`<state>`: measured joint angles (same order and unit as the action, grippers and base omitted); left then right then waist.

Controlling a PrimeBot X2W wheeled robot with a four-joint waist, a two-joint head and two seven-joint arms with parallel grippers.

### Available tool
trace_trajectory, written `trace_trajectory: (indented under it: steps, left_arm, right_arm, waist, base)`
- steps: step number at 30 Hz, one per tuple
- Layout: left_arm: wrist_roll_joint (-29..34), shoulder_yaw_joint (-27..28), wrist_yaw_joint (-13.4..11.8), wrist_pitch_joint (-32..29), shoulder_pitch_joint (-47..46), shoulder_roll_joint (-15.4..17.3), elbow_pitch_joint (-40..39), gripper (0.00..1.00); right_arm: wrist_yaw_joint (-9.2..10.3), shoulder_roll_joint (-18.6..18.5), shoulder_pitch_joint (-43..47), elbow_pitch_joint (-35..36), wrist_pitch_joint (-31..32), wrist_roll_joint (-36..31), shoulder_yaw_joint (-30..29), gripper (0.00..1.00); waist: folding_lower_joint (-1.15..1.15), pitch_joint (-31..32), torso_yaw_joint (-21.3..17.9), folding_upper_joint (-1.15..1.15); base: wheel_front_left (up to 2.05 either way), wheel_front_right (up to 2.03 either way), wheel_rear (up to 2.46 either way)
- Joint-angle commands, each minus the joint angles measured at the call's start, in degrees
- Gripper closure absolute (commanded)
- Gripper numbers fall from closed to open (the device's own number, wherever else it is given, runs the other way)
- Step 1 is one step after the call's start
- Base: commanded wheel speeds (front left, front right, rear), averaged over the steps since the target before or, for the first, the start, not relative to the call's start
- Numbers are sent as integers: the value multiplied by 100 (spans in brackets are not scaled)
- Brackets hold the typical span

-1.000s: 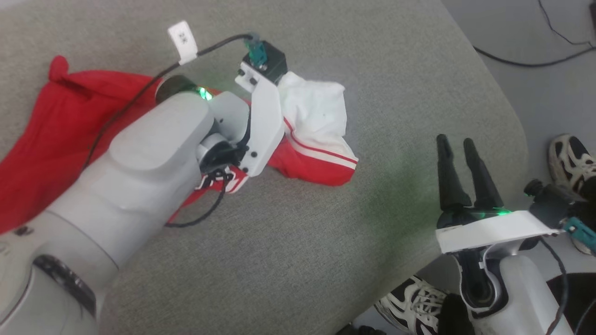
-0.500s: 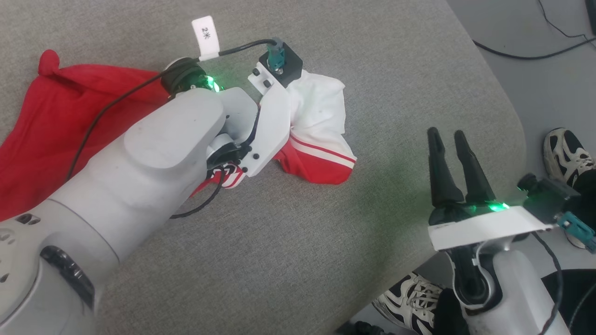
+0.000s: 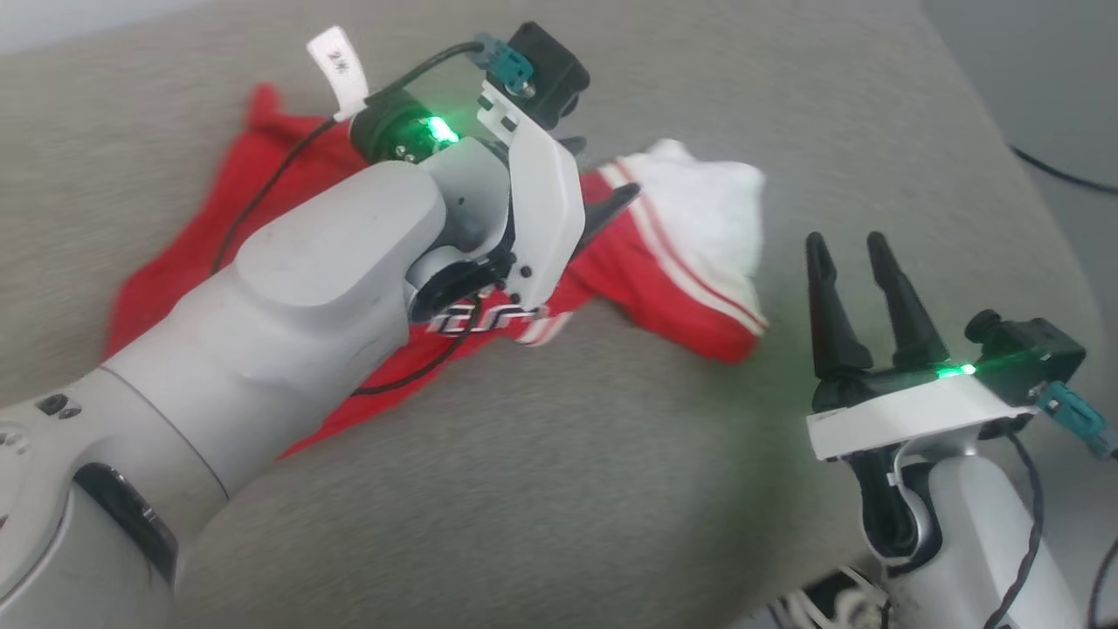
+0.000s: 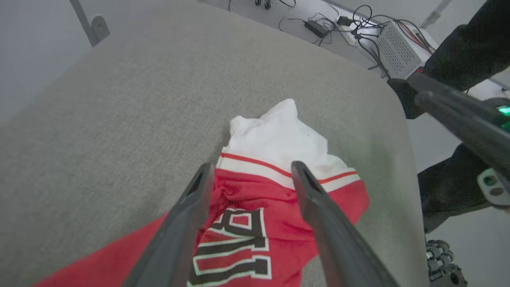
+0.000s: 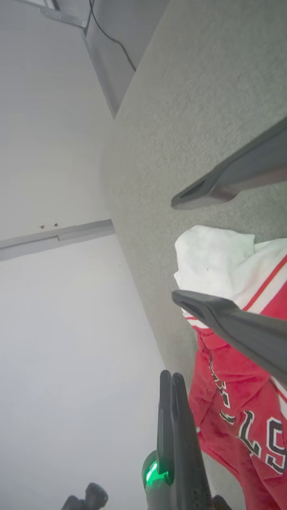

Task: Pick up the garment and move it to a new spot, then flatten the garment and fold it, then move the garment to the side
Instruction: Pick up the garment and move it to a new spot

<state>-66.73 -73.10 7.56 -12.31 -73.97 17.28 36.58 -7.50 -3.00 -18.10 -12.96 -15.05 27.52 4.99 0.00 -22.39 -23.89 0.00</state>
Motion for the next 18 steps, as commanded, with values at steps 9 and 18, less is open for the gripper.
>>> trace_trajectory:
  steps: [9, 18]
  left_arm:
    - [-346, 19, -8, 1408, 1021, 143, 258, 0]
    - [-632, 181, -8, 2657, 2252, 191, 735, 0]
  right_arm:
    - [2, -214, -14, -240, -13, -569, -60, 0]
    - [2, -752, 248, -571, -13, -653, -29, 0]
  waist:
    - [0, 772, 1480, 0]
    - [0, 1308, 2562, 0]
  base:
    - [0, 0, 0]
    - [0, 0, 0]
